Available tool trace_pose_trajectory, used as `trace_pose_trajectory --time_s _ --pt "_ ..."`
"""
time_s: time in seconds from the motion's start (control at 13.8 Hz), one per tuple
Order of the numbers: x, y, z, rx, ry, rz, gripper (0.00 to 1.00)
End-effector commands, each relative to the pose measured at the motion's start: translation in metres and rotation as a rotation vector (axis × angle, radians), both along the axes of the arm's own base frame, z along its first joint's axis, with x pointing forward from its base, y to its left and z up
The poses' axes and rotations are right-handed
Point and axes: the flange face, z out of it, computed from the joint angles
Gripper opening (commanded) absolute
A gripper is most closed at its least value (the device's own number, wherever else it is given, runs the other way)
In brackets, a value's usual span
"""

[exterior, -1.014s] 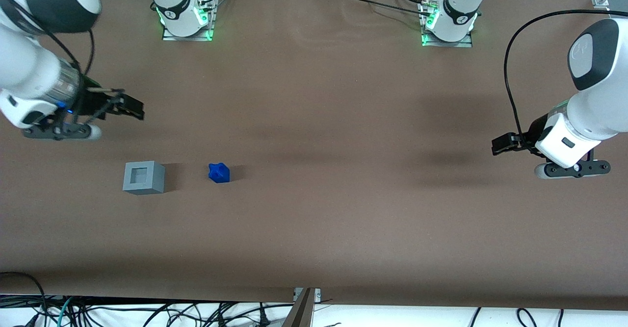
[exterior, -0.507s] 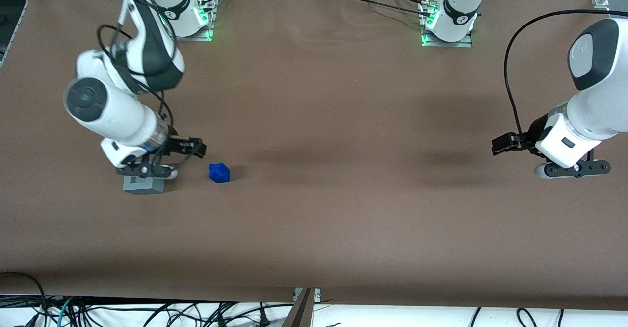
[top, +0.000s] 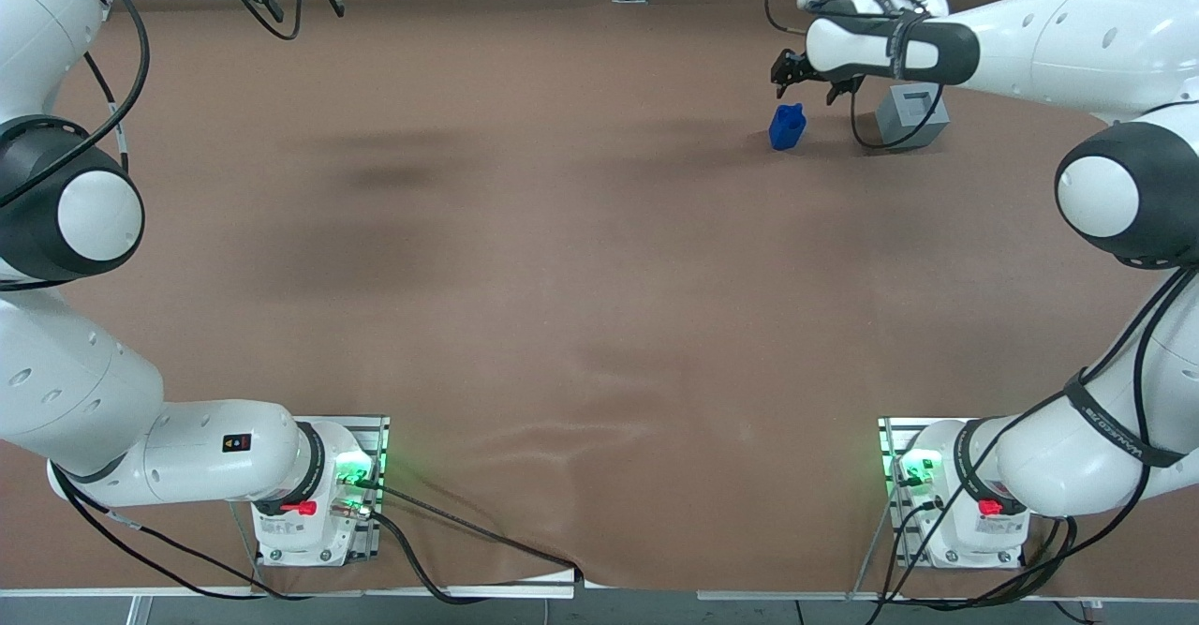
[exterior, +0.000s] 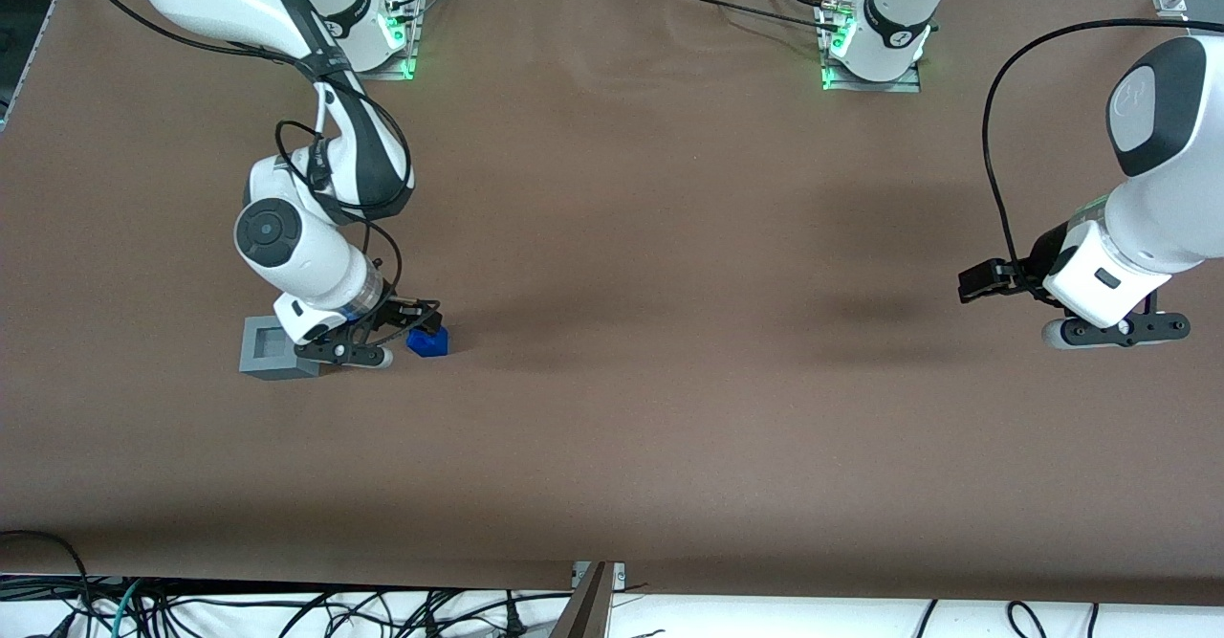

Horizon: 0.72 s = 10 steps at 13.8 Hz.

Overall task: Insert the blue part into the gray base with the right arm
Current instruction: 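Move the open right gripper down over the blue part and close it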

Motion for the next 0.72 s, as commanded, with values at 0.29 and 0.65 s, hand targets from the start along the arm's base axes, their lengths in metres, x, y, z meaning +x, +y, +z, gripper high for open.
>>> trace_pose_trajectory --time_s 0.29,0.65 --pt "-0.004 0.015 -0.028 0.012 -0.022 0.003 0.95" --pt "-0.007 0.012 -0.044 0.008 -0.022 0.011 0.89"
